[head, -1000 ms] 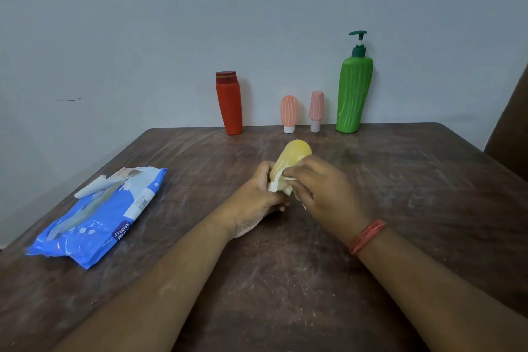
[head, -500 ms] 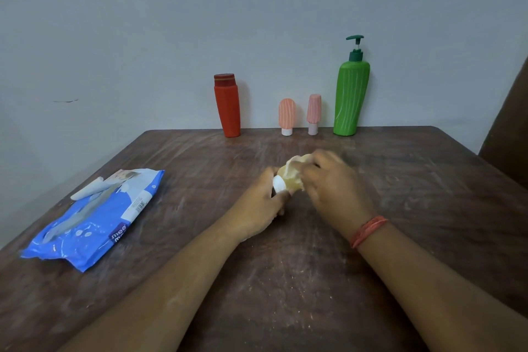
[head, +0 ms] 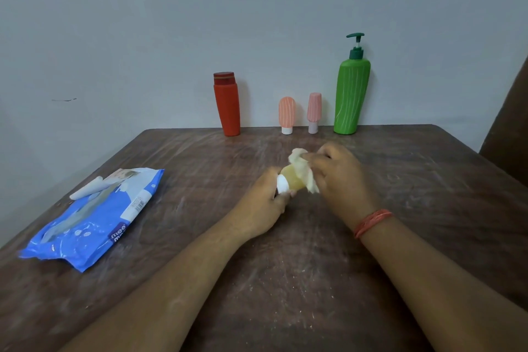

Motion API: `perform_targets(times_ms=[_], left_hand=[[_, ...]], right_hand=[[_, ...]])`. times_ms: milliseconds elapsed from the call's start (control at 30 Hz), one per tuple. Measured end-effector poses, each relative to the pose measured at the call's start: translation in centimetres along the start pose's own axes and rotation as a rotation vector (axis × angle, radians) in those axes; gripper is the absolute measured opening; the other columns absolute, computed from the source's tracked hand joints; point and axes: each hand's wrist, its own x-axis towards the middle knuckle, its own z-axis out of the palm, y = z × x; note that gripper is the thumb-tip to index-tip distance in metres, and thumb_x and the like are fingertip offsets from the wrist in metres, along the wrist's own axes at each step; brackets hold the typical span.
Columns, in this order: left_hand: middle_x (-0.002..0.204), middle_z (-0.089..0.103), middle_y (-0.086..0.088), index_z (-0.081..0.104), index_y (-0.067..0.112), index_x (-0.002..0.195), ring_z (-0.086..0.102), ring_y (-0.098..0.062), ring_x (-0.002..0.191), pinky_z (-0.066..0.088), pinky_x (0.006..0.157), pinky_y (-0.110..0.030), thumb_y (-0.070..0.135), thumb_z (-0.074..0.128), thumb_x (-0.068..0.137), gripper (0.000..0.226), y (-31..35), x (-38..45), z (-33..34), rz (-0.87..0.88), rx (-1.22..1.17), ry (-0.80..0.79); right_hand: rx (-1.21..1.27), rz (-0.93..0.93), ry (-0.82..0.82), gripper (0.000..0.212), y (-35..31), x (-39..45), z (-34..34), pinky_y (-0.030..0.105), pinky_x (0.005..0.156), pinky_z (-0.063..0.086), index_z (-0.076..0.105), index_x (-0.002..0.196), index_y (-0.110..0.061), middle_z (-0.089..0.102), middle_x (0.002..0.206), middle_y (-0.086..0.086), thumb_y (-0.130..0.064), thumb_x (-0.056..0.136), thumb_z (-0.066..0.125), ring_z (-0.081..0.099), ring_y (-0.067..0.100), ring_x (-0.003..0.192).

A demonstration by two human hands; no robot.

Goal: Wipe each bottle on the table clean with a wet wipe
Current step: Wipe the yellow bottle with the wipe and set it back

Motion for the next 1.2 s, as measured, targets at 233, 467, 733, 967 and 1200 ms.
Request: perform_targets(times_ms=[233, 467, 733, 967, 1200], left_hand=[[0.089, 0.061, 0.004, 0.046, 0.025, 0.123, 0.059, 0.007, 0.073, 0.044, 0.061, -0.010, 0.026, 0.056, 0.104, 0.022, 0.1, 0.0, -0.1, -0.003, -0.038, 0.009], [0.101, 0.060, 0.001, 0.050, 0.020, 0.123, 0.061, -0.013, 0.089, 0.050, 0.074, -0.025, 0.020, 0.057, 0.103, 0.022, 0.5, -0.1, -0.1, 0.033, -0.034, 0.018], [0.095, 0.058, 0.005, 0.053, 0.017, 0.113, 0.057, -0.003, 0.083, 0.045, 0.071, -0.017, 0.002, 0.055, 0.098, 0.020, 0.5, 0.0, 0.1, 0.103, -0.022, 0.049], [0.087, 0.058, 0.006, 0.041, 0.029, 0.119, 0.058, 0.002, 0.072, 0.041, 0.058, -0.008, 0.026, 0.057, 0.103, 0.022, 0.3, -0.2, 0.1, 0.025, 0.005, 0.025], [0.088, 0.059, 0.004, 0.045, 0.035, 0.098, 0.057, -0.009, 0.077, 0.044, 0.062, -0.015, 0.013, 0.056, 0.100, 0.025, -0.1, 0.1, 0.2, 0.051, -0.024, 0.067]], right_hand=[[0.042, -0.092, -0.059, 0.031, -0.9, -0.3, 0.0, 0.029, 0.073, 0.047, 0.070, 0.117, -0.014, 0.057, 0.099, 0.004, -0.017, 0.093, 0.050, 0.052, 0.017, 0.093], [0.007, -0.217, -0.076, 0.030, -1.5, -1.0, 0.3, 0.028, 0.061, 0.044, 0.069, 0.113, -0.020, 0.056, 0.093, 0.001, -0.020, 0.088, 0.054, 0.053, 0.017, 0.085], [0.081, -0.189, -0.047, 0.017, -2.4, -1.0, 1.1, 0.031, 0.061, 0.046, 0.064, 0.101, -0.025, 0.053, 0.090, -0.002, -0.014, 0.088, 0.060, 0.052, 0.018, 0.082], [-0.007, -0.042, 0.072, 0.034, 1.0, -0.1, 0.8, 0.032, 0.065, 0.050, 0.070, 0.096, -0.009, 0.058, 0.089, 0.003, -0.032, 0.092, 0.045, 0.053, 0.013, 0.076], [0.115, -0.237, 0.047, 0.024, -2.3, -0.8, 1.1, 0.032, 0.064, 0.050, 0.069, 0.089, -0.012, 0.059, 0.090, 0.004, -0.020, 0.090, 0.046, 0.056, 0.020, 0.080]])
